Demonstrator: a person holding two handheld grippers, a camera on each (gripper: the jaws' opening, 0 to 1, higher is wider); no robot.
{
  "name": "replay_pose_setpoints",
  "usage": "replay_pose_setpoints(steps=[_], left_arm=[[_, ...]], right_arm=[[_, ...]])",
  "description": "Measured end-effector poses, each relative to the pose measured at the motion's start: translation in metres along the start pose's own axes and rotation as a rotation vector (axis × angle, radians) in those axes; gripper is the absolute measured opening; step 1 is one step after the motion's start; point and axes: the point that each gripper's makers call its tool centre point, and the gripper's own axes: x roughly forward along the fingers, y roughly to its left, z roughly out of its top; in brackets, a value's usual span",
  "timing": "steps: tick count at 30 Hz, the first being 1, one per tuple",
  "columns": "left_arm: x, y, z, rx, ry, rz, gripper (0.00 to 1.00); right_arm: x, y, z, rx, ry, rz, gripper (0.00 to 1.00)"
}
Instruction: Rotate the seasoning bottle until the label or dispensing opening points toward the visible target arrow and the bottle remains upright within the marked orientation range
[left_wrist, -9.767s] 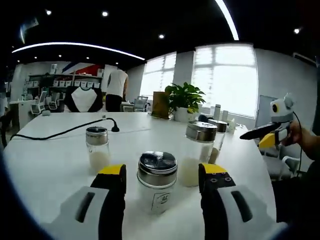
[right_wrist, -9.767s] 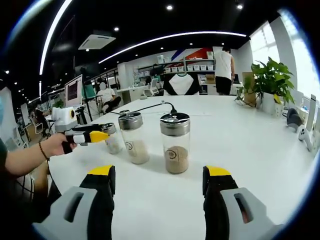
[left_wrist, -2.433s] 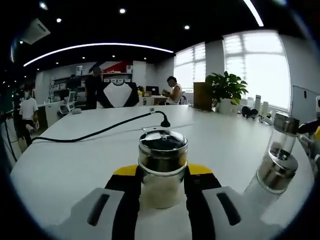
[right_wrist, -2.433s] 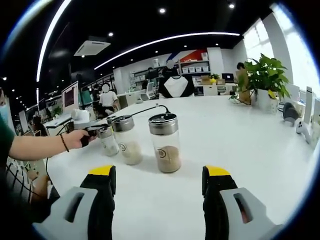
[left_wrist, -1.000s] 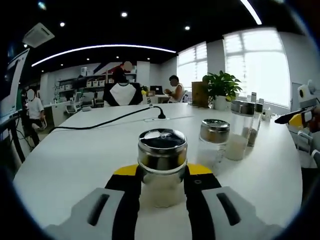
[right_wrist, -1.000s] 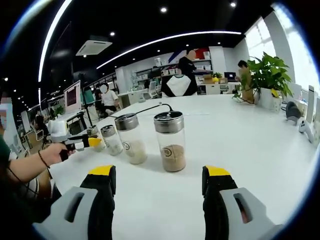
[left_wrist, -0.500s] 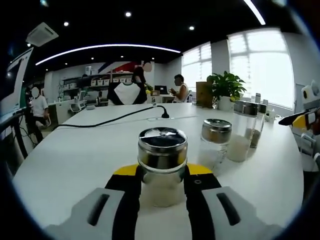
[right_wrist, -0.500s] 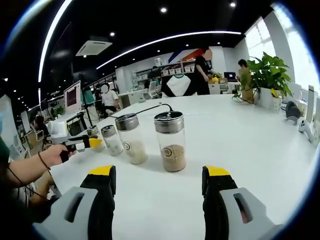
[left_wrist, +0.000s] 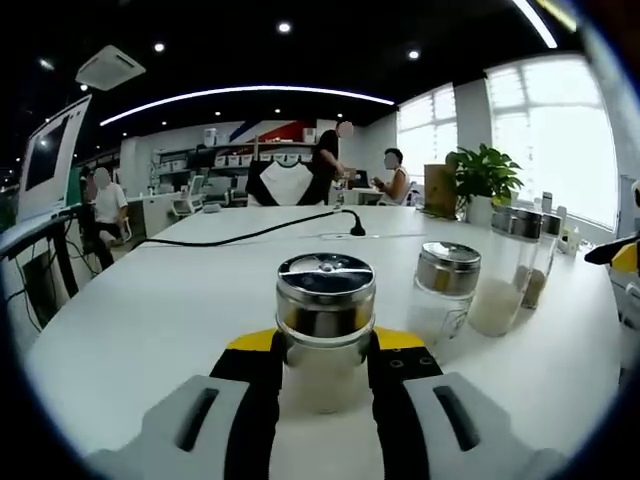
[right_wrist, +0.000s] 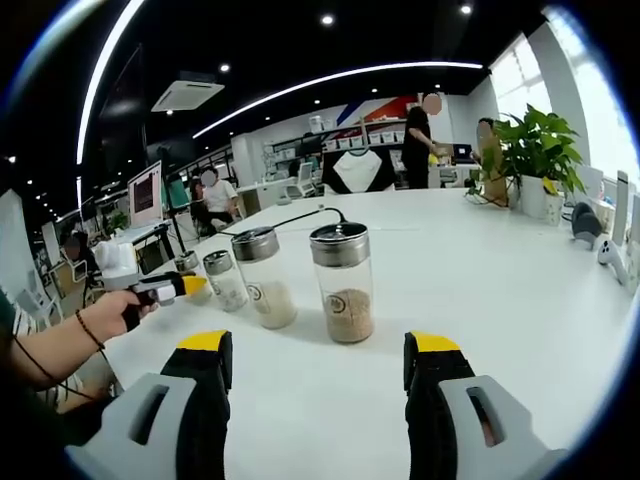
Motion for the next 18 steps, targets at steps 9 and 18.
replay_pose_setpoints(steps=[9,18], left_arm=[[-0.0013,0.0013,-0.0006,-0.026,0.001,0.083,0.35],[-0.0008,0.0022,-0.0014,-0.038,0.01,0.103,0.35]], right_arm=[[0.001,0.0019,-0.0005,-0.003,0.002,0.006,0.7],[0.0038,0.0037,-0.0024,0.0,0.008,0.012,0.7]])
